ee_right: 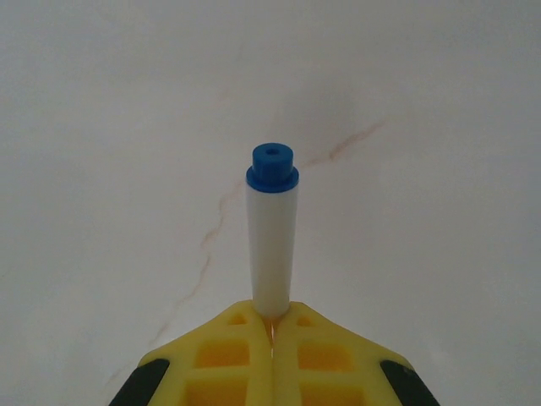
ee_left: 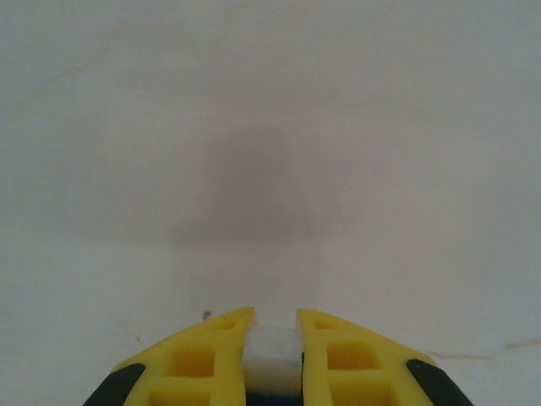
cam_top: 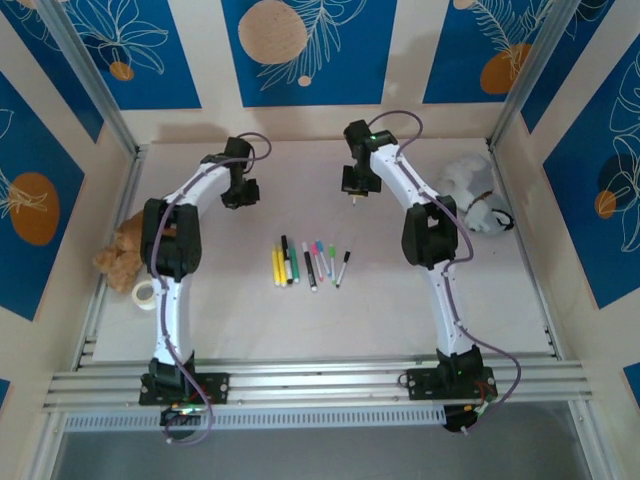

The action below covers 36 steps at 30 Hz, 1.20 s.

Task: Open the pen caps

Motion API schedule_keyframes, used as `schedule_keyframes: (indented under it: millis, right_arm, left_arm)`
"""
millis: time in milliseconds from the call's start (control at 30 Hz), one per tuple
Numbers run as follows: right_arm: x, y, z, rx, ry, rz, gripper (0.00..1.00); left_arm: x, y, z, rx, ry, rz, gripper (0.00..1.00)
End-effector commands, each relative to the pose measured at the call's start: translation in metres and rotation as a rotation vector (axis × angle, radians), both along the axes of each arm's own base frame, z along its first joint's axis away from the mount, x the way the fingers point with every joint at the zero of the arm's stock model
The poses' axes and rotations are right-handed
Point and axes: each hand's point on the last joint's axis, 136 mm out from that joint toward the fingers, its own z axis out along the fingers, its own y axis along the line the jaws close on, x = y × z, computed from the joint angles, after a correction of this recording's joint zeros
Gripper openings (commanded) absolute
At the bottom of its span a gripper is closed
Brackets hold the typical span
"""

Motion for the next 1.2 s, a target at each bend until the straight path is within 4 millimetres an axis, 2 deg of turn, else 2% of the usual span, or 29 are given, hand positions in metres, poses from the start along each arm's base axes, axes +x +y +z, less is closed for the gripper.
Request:
schedule_keyframes:
  millis: [0, 333, 533, 600, 700, 867, 1000, 1067, 1167]
  right_arm:
    - [-0.003, -0.013, -0.005, -0.027, 0.068, 0.050, 0.00]
    - [-0.002, -0.015, -0.024, -0.026, 0.117, 0.065, 0.00]
    - [-0.006, -0.011, -0.036, -0.041, 0.138, 0.078, 0.00]
    - [-0.008, -0.011, -0.040, -0.044, 0.152, 0.079, 0.08]
    - [-0.011, -0.011, -0.043, -0.052, 0.163, 0.078, 0.14]
    - [-0.011, -0.009, -0.038, -0.053, 0.154, 0.085, 0.31]
    - [-0.010, -0.009, -0.028, -0.055, 0.139, 0.087, 0.37]
    - [-0.010, -0.008, -0.018, -0.050, 0.126, 0.089, 0.38]
    - [-0.011, -0.006, 0.007, -0.055, 0.086, 0.087, 0.38]
  left_arm:
    - [-0.012, 0.013, -0.007, 0.061, 0.126, -0.038, 0.00]
    - [-0.010, 0.022, -0.015, 0.068, 0.156, -0.023, 0.00]
    - [-0.008, 0.023, -0.014, 0.075, 0.145, -0.022, 0.20]
    - [-0.007, 0.023, -0.014, 0.077, 0.140, -0.018, 0.22]
    - [-0.005, 0.023, -0.014, 0.078, 0.132, -0.017, 0.27]
    - [-0.001, 0.023, -0.008, 0.077, 0.110, -0.009, 0.29]
    - [0.002, 0.025, 0.013, 0.079, 0.061, 0.006, 0.30]
    - [0.004, 0.026, 0.034, 0.074, 0.010, 0.015, 0.32]
    - [0.005, 0.017, 0.071, 0.020, -0.097, 0.003, 0.41]
